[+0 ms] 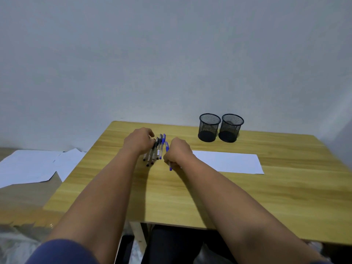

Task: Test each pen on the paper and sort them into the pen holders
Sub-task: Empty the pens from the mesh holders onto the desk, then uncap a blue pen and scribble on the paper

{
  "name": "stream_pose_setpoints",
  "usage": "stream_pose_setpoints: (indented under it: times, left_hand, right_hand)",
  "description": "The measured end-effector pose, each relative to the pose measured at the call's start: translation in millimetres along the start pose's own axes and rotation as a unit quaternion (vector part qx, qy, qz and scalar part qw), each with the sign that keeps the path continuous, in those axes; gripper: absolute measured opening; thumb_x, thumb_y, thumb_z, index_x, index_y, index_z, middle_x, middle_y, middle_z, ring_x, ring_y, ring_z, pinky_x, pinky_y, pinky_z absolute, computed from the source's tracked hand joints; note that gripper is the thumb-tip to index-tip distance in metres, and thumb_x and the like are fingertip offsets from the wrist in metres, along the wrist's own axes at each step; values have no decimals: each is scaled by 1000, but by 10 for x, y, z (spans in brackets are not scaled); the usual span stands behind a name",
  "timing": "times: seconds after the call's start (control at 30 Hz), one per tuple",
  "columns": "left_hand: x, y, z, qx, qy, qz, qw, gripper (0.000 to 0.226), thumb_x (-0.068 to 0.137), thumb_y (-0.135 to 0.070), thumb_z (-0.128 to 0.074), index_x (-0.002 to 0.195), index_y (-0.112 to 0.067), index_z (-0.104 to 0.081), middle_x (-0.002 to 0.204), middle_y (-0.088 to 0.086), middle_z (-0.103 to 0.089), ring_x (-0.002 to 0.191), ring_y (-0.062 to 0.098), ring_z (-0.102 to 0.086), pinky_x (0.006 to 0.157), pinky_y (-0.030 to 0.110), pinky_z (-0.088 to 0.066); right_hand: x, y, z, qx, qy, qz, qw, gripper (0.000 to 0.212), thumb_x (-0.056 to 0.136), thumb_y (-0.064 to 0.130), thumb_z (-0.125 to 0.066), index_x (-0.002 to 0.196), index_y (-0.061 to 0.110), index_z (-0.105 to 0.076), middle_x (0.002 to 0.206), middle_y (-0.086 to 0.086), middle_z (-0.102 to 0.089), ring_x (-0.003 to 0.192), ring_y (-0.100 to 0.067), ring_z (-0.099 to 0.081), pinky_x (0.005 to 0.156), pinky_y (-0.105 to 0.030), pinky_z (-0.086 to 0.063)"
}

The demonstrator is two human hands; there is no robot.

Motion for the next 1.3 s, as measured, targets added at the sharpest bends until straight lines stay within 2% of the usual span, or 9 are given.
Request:
stream_pose_setpoints:
  times: [0.17, 0.3, 0.37, 0.5, 0.57, 0.77, 0.97, 1.2, 1.3]
  left_hand:
    - [-73, -8, -6, -11, 7, -21, 1000, 37, 93, -25, -59, 129, -26, -64, 128, -1, -67, 113, 22, -63, 90, 41, -55]
    - [-122, -155, 11, -36, 36, -77, 996, 58, 89, -18, -64, 145, -27, -54, 144, 1, -58, 125, 24, -58, 97, 39, -51]
    - [-148, -263, 8, -35, 36, -101, 994, 50, 89, -22, -67, 139, -28, -60, 137, 0, -63, 119, 23, -60, 94, 38, -52]
    - [-227, -503, 49, -57, 9, -128, 990, 10, 90, -30, -69, 100, -33, -73, 103, -10, -73, 95, 16, -66, 82, 38, -56]
    - [-286, -630, 79, -76, 2, -143, 987, 7, 90, -30, -71, 95, -30, -76, 95, -10, -73, 90, 15, -66, 78, 37, -56]
    - [-470, -1078, 136, -173, 13, -173, 970, 13, 89, -28, -74, 95, -18, -78, 87, -4, -75, 84, 15, -68, 76, 33, -53]
    - [-663, -1363, 19, -192, 39, -197, 961, 27, 99, -37, -59, 93, -12, -67, 85, 4, -72, 85, 26, -66, 76, 39, -52]
    - [-836, -1494, -138, -187, 135, -176, 957, 43, 109, -39, -35, 84, -13, -59, 81, 3, -71, 84, 25, -64, 85, 41, -49]
    - [-860, -1570, -178, -224, 151, -168, 948, 43, 109, -37, -35, 83, -14, -60, 77, 3, -70, 75, 21, -62, 85, 43, -52]
  right_hand:
    - [-16, 13, 105, 54, -12, 1, 998, 28, 80, 22, -82, 72, 14, -56, 80, -7, -71, 73, -27, -67, 53, -27, -44]
    - [-160, -74, 538, 140, -9, 20, 990, 30, 86, 23, -77, 70, 7, -58, 60, -9, -59, 49, -23, -52, 53, -29, -43]
    - [-256, -172, 759, 191, 8, 25, 981, 22, 88, 16, -74, 74, 5, -61, 63, -11, -56, 47, -21, -48, 50, -25, -40]
    - [-417, -479, 1071, 262, 26, 14, 965, 12, 92, 13, -69, 82, 8, -69, 76, -7, -64, 62, -18, -59, 53, -24, -46]
    - [-497, -629, 1193, 330, 17, 11, 944, 5, 94, 10, -71, 90, 8, -70, 69, -2, -65, 60, -16, -60, 52, -24, -46]
    - [-654, -882, 1283, 508, -42, -1, 860, 12, 99, 22, -75, 93, 11, -72, 74, -1, -70, 57, -10, -60, 54, -22, -47]
    - [-778, -923, 1161, 547, -124, -15, 828, 25, 108, 27, -59, 90, 15, -72, 55, 7, -59, 43, -6, -54, 52, -22, -43]
    - [-676, -923, 1019, 533, -152, -80, 828, 36, 111, 26, -50, 80, 14, -63, 64, -5, -57, 42, -15, -46, 47, -24, -30]
    - [-640, -941, 1053, 538, -159, -111, 820, 36, 111, 20, -47, 78, 12, -59, 63, -5, -54, 25, -9, -43, 47, -26, -27]
Point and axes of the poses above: each hand's wrist, its own x-axis towards the middle knuckle, its own z-axis out of the back of the hand, y = z × x, the point moved 2 cm from there along x, towards the middle knuckle
